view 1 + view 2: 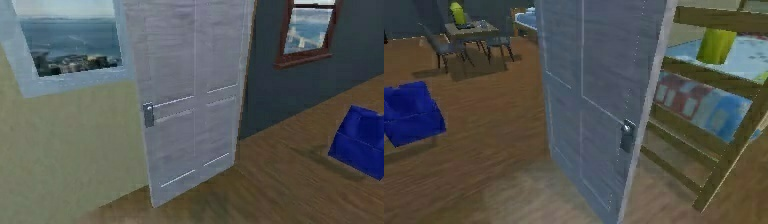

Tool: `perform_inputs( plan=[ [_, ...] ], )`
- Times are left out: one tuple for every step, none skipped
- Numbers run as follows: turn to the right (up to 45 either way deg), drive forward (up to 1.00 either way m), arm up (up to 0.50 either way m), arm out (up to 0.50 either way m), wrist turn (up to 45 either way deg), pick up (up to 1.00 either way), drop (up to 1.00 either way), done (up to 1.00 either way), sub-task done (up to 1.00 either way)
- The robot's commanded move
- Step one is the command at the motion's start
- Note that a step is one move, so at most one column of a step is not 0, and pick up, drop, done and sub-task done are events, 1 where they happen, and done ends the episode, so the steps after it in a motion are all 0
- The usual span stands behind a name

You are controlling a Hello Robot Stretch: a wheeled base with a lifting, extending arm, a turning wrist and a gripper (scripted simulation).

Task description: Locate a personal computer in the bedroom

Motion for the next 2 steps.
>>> perform_inputs(
  plan=[
    [45.0,0.0,0.0,0.0,0.0,0.0,0.0,0.0,0.0],
    [9.0,0.0,0.0,0.0,0.0,0.0,0.0,0.0,0.0]
  ],
)
